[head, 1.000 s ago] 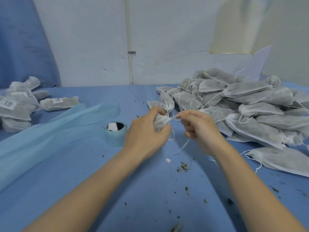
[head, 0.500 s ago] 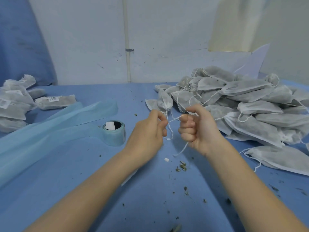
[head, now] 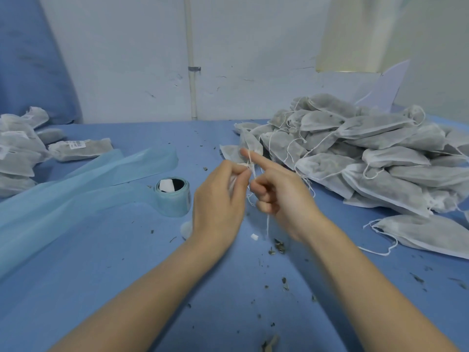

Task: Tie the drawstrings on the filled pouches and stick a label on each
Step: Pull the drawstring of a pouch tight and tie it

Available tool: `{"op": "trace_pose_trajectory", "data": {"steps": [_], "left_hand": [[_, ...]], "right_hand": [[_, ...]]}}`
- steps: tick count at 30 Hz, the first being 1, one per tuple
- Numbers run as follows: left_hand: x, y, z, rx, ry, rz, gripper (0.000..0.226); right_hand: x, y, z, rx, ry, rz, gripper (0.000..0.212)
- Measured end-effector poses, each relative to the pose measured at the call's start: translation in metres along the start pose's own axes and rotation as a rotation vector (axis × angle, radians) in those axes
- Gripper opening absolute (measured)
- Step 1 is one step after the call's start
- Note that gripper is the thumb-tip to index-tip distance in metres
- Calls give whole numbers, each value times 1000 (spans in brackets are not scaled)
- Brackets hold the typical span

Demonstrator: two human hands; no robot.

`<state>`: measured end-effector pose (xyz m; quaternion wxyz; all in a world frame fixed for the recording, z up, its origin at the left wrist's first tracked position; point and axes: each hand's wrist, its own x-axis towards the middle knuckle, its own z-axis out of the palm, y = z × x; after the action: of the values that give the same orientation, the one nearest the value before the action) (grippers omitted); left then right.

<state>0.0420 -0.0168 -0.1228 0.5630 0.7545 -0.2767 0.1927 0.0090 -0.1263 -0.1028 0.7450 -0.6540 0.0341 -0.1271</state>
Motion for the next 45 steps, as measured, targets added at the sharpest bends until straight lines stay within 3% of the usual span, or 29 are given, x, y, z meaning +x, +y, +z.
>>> {"op": "trace_pose_trajectory", "data": {"steps": [8, 13, 16, 19, 23, 28, 33, 38, 41, 45], "left_hand": [[6, -4, 0, -49, -2, -158, 12], [6, -3, 1, -43, 17, -172, 16], [6, -4, 0, -123, 34, -190, 21], [7, -5, -2, -240, 21, -222, 25], [6, -1, -5, -277, -42, -232, 27], [2, 0, -4, 97, -27, 34, 21], [2, -2, -2, 355, 54, 128, 13], [-2, -1, -1, 286, 40, 89, 13], [-1, 1, 1, 214, 20, -26, 16], [-1, 5, 3, 185, -22, -107, 18]], "right_hand": [[-1, 4, 3, -399, -22, 0, 58], [-4, 8, 4, -646, 98, -211, 23], [-1, 10, -2, -545, 138, -156, 19], [1, 8, -11, -439, 80, -28, 2], [1, 4, -19, -425, 68, -57, 13], [0, -3, -20, -296, 75, 14, 13], [2, -7, -17, 34, 59, 166, 21], [0, -3, -15, -136, 146, 110, 6], [1, -5, -14, -31, 141, 162, 8], [0, -8, -11, 242, -46, 281, 13]]}}
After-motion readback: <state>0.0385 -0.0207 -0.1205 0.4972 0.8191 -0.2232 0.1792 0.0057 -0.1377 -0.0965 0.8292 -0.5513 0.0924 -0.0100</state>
